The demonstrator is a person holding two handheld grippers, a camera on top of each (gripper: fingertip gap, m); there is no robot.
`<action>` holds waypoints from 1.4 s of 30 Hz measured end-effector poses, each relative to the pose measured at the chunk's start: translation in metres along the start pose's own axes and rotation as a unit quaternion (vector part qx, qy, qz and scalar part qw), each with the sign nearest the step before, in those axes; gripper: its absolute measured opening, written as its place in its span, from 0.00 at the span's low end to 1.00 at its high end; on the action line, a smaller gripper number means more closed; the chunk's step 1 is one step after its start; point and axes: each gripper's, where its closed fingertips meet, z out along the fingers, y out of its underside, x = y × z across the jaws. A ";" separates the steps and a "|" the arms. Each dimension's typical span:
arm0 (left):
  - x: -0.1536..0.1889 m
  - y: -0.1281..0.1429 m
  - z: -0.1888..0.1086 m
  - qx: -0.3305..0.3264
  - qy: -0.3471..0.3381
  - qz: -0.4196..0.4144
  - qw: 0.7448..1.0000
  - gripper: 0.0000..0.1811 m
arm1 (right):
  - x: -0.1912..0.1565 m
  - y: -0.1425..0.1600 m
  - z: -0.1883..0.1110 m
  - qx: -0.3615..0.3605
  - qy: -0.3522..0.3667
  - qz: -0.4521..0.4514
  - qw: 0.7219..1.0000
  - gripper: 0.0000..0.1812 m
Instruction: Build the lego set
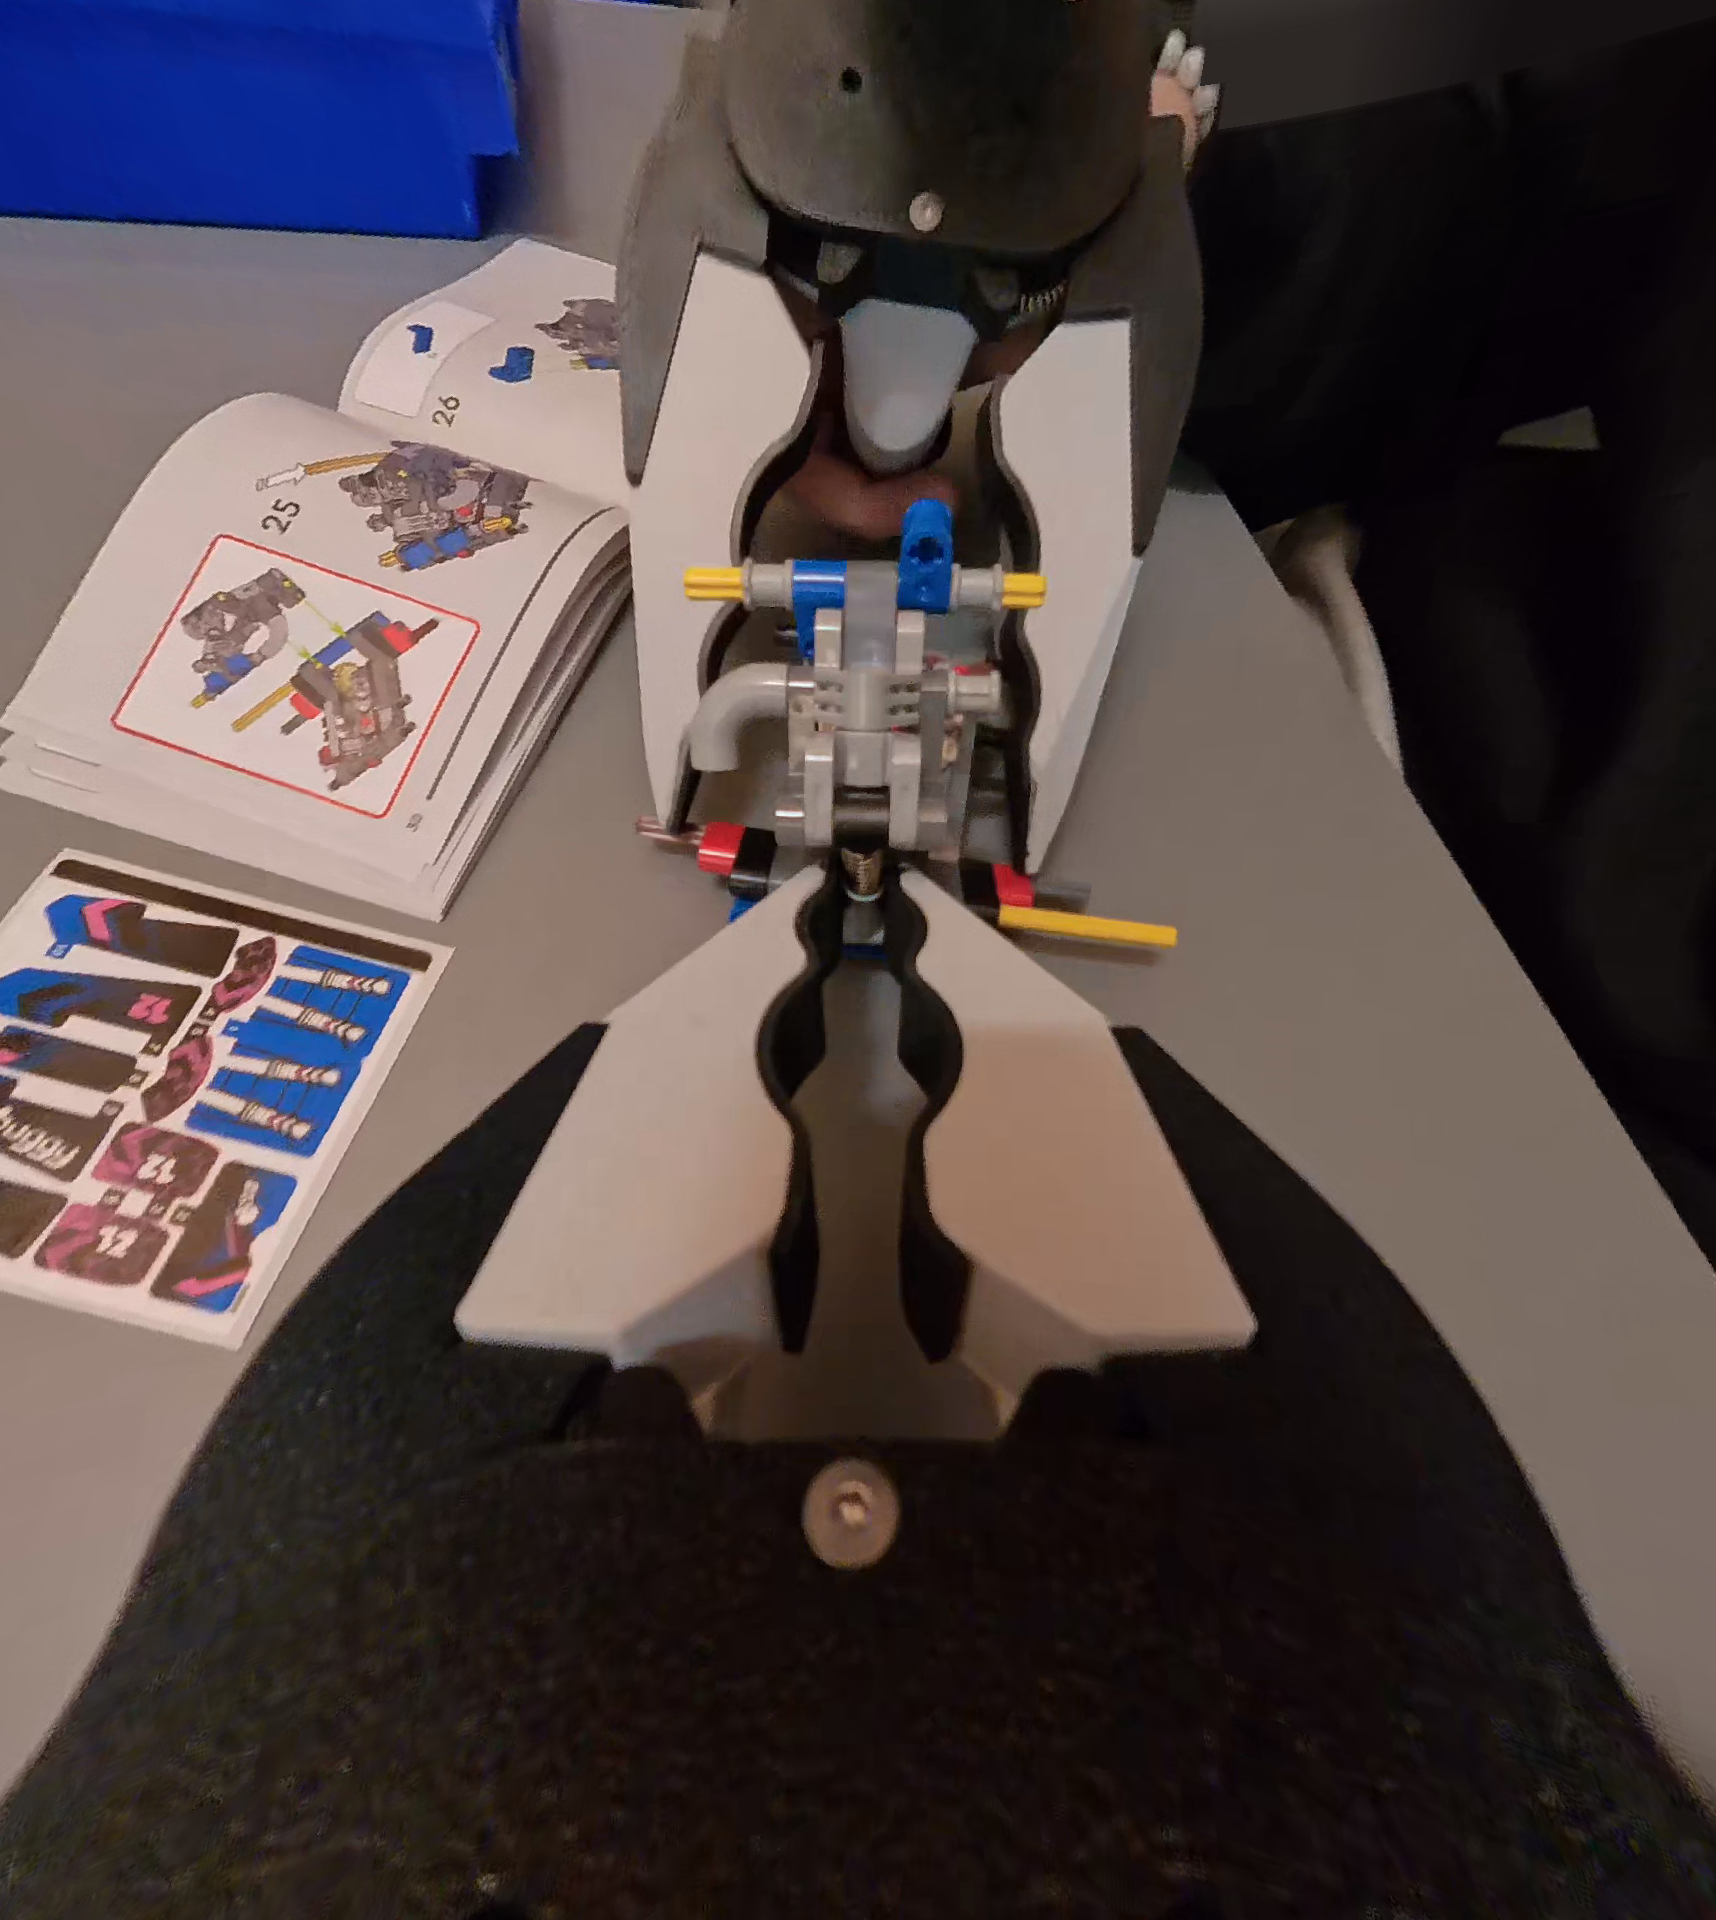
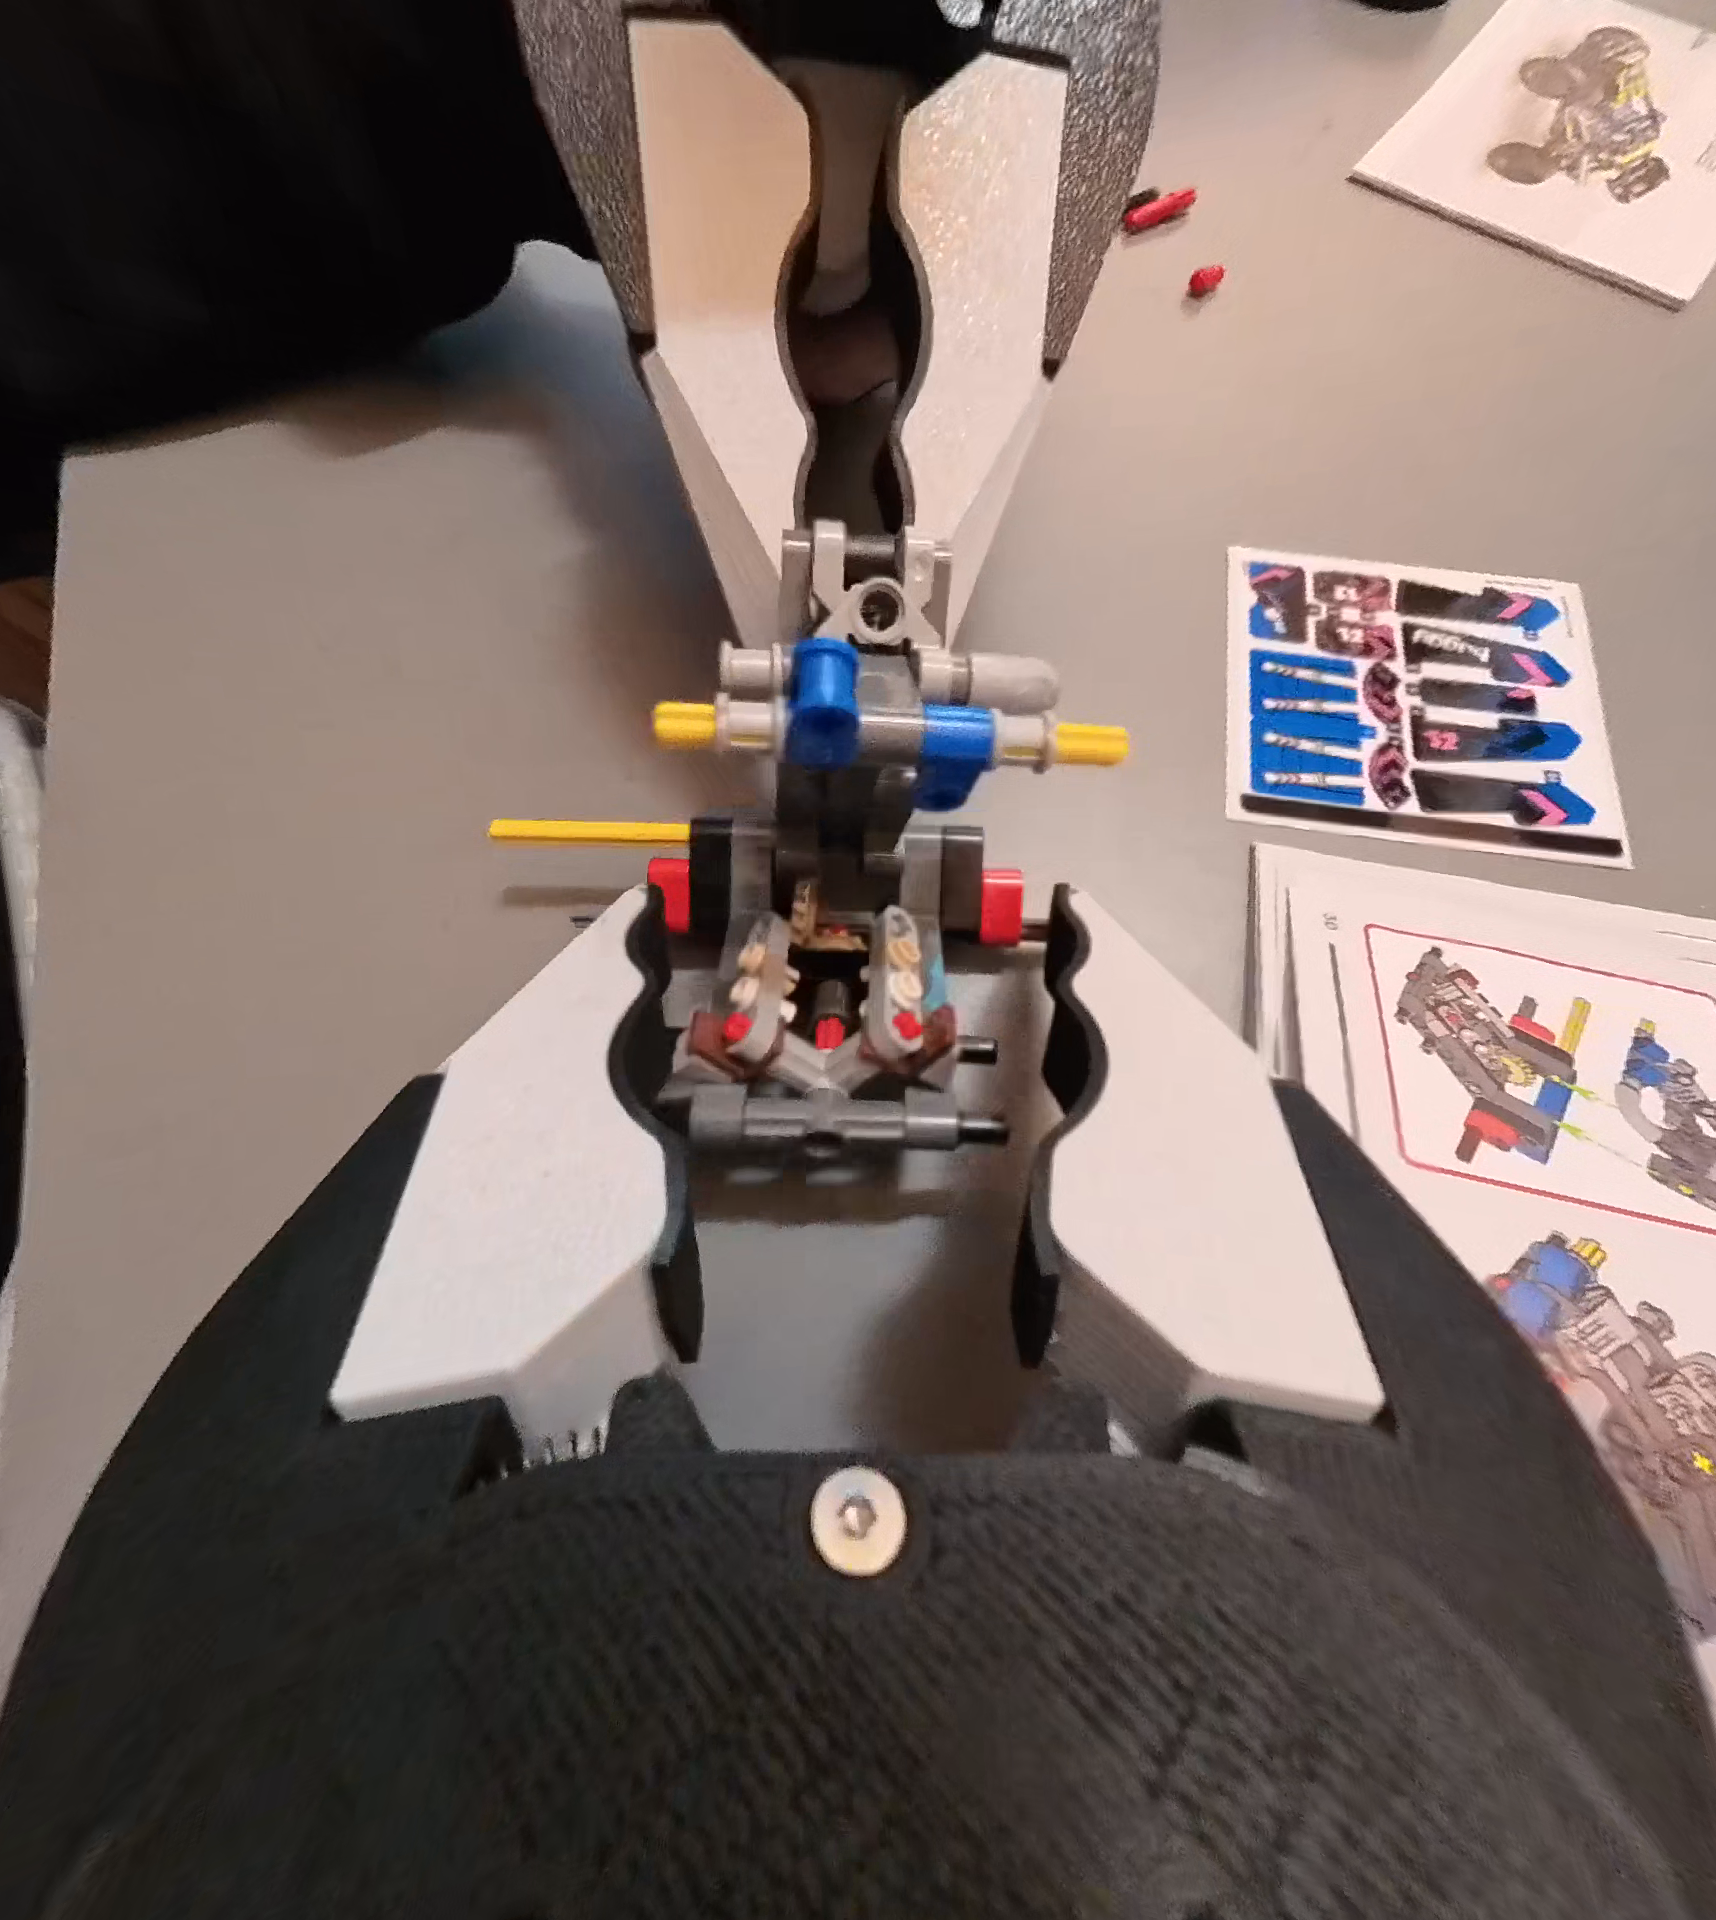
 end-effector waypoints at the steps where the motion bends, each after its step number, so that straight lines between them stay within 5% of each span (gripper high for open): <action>1: 0.000 0.001 -0.001 -0.003 -0.003 0.006 1.000 0.02 | -0.002 -0.003 -0.001 0.002 -0.001 0.002 1.000 0.40; 7: 0.001 0.004 -0.002 -0.008 -0.002 0.020 1.000 0.02 | -0.010 -0.009 0.007 -0.019 0.000 -0.006 1.000 0.49; 36: -0.004 0.011 -0.013 -0.024 -0.058 0.067 0.996 0.02 | -0.011 0.000 0.028 -0.060 -0.025 -0.007 0.998 0.49; 42: -0.006 -0.001 -0.017 0.002 -0.073 0.082 0.994 0.02 | 0.005 0.007 0.008 -0.070 0.043 0.006 0.997 0.52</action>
